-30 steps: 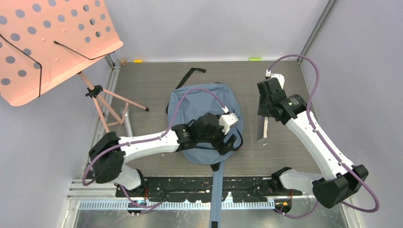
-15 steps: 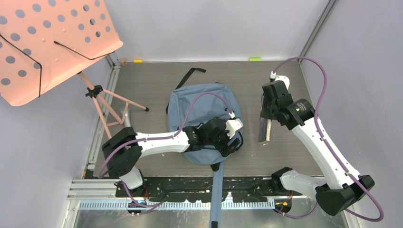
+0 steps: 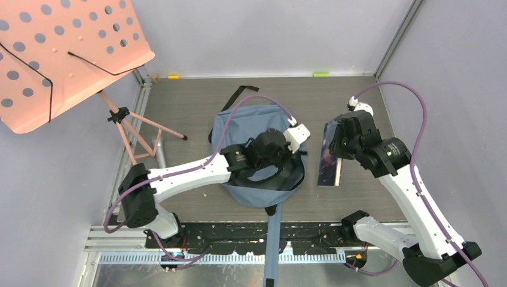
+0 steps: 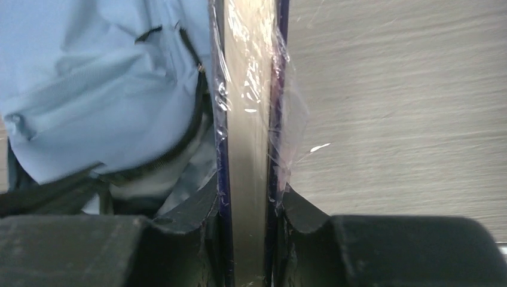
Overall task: Pack the student bag
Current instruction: Place the book in the student bag.
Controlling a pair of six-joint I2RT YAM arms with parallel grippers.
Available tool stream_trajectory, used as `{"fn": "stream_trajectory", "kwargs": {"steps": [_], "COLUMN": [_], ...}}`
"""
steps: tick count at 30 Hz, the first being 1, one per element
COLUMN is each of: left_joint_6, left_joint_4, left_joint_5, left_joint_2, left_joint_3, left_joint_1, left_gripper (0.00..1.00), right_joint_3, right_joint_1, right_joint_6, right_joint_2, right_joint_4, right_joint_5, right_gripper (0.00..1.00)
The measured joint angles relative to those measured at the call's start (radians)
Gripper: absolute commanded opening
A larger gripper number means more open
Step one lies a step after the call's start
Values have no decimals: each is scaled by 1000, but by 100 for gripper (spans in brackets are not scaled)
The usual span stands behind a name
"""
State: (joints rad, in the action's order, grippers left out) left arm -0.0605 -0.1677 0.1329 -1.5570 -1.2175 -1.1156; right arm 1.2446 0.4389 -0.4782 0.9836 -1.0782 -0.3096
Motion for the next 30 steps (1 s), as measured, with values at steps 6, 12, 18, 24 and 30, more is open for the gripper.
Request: {"fn": "stream_trajectory", "kwargs": {"steps": [6,12,18,24,30], "left_joint_6": [68,69,42,10,-20], "left_joint_4": [-210,-417,-515,-545,-546], "left_joint_5": [38,-31,-193,-285,-350], "left_joint_2": [25,-40,-128,-146,-146], "left_joint_3": [-318,-623,-710,-727,-732], "left_joint_1": [98,272,310,320,337], "left_gripper": [0,0,0,0,0], "right_joint_3": [-92,-235,-295,-295,-323], "right_joint_1": [-1,0,14,51,100], "right_joint_6": [-113,-278,-427,-506,-558], "right_joint_2": [-75,-115,-143,-147,-137], "right_joint_4": [11,133,243,358,461], "right_joint_5": [175,407,530,562,515], "right_gripper": [1,1,1,1,1]}}
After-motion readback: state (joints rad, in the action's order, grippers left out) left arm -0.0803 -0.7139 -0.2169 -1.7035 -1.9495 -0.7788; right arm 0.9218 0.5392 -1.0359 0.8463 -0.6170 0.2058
